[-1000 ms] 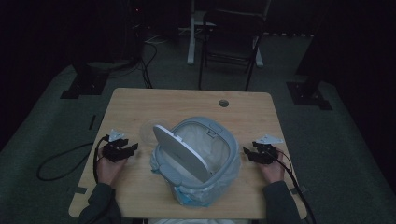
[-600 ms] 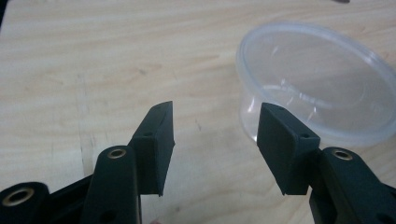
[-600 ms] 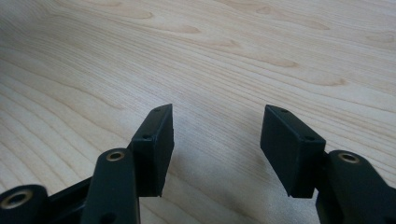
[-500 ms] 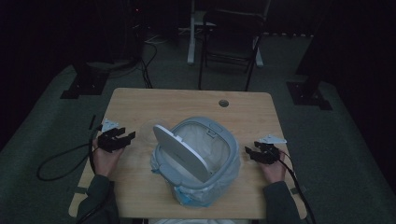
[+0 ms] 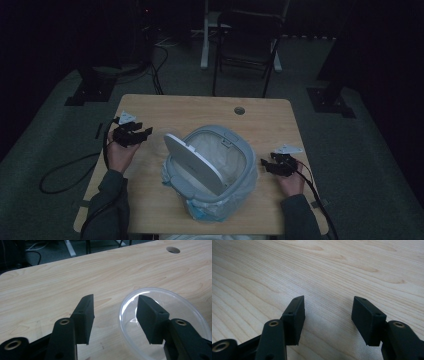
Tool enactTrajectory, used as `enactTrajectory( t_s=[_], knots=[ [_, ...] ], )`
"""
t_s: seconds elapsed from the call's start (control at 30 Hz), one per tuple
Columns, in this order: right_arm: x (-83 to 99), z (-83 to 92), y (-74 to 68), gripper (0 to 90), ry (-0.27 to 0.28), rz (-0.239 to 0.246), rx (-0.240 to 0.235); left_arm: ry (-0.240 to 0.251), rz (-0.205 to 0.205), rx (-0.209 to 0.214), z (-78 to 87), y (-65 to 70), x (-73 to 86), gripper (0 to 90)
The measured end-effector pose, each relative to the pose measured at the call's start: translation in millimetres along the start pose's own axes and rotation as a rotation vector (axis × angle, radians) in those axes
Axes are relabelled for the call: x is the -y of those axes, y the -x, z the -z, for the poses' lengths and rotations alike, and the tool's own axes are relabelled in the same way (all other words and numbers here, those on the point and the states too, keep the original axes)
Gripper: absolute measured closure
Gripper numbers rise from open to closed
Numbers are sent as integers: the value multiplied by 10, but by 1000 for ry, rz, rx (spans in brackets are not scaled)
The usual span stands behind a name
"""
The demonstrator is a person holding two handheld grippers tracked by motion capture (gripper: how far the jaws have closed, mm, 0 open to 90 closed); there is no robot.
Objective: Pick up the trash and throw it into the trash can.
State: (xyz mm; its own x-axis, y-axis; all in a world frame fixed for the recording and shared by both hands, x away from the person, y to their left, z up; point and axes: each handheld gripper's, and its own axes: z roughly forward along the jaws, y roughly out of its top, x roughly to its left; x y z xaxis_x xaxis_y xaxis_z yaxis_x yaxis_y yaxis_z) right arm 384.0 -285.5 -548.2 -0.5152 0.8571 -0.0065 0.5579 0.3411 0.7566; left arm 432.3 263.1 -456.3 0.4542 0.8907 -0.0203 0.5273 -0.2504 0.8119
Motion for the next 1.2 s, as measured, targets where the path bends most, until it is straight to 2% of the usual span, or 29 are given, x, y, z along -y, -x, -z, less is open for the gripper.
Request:
enactTrajectory(
  t_s=[0.13,0.33,0.47,0.53,0.67,0.87,1.07,1.2],
  knots=[
    [0,-1,4,434,-1,-4,-3,-23,6,21,-102,-8,-41,520],
    [-1,-1,7,431,-3,-5,-5,-55,10,45,-239,8,-17,557],
    [0,-1,9,430,-3,-7,-4,-65,5,56,-283,36,-3,573],
    [0,-2,11,429,-3,-7,-5,-72,-10,65,-317,71,-3,590],
    [-1,-2,10,428,-3,-8,-5,-99,-17,63,-380,86,4,656],
    [0,-2,9,423,-4,-9,-4,-94,-8,66,-395,53,21,751],
    [0,-1,6,422,-4,-10,-3,-114,-6,36,-403,-45,18,766],
    [0,-1,5,421,-4,-10,-3,-161,-15,20,-440,-109,74,770]
  ],
)
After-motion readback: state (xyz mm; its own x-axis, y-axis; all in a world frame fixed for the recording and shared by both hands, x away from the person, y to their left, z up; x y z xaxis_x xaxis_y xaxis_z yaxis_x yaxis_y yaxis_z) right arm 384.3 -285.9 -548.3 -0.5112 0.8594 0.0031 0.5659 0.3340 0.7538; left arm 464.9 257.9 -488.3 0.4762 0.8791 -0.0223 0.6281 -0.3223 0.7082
